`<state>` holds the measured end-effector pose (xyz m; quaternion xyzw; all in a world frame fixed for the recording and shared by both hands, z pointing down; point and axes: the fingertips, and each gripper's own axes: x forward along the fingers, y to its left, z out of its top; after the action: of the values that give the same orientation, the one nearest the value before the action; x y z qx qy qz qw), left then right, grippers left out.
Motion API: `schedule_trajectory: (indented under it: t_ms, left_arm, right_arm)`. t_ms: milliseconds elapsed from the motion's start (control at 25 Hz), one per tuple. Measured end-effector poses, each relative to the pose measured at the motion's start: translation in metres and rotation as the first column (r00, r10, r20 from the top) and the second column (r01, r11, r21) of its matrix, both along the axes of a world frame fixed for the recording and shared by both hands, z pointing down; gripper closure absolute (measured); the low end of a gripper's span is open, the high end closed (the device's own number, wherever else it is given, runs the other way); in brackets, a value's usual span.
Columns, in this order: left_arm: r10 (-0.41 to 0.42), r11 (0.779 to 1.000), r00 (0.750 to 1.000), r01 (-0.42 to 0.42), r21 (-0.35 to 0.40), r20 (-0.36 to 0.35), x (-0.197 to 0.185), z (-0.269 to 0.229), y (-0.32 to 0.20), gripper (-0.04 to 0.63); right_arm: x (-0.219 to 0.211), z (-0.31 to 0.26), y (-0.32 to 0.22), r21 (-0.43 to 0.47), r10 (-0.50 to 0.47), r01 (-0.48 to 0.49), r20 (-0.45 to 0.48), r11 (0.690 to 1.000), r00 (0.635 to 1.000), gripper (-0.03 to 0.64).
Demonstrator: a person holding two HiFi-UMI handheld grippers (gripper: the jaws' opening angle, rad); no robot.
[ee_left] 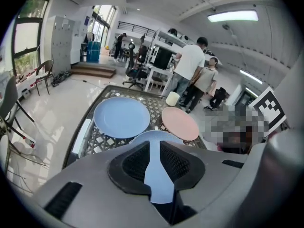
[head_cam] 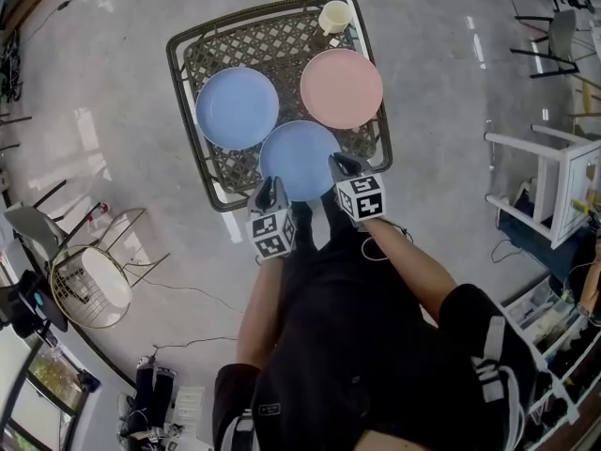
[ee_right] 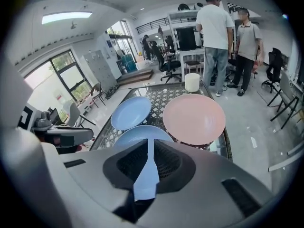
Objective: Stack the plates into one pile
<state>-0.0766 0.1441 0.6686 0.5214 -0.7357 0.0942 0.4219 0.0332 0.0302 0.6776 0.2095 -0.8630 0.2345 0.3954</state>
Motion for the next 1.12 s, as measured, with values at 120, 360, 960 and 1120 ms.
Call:
schedule_trajectory:
  t_ms: [120, 360, 960, 1120]
  left_arm:
    - [-0.004, 0.999, 1.0, 0.004, -0.034, -0.009, -0.004, 0.019, 0.004, 0.484]
    - [-0.004, 0.995, 0.999, 0.0, -0.103, -0.033, -0.006, 0.055, 0.013, 0.462]
    - [-0.031, 0.972, 0.996, 0.012, -0.234, -0.079, -0.004, 0.115, 0.038, 0.402]
    - [-0.049, 0.963, 0.993, 0.019, -0.268, -0.107, -0.003, 0.128, 0.042, 0.402]
  right_arm:
    - [0.002, 0.02, -0.003, -0.015, 0.001, -0.001, -0.036, 1.0, 0.999, 0.58]
    - [0.014, 0.051, -0.007, -0.033, 0.02, -0.023, -0.102, 0.999, 0.995, 0.551]
    - [0.042, 0.103, -0.013, -0.077, 0.046, -0.065, -0.222, 0.995, 0.974, 0.534]
    - [0.045, 0.113, -0.014, -0.093, 0.047, -0.072, -0.242, 0.993, 0.969, 0.534]
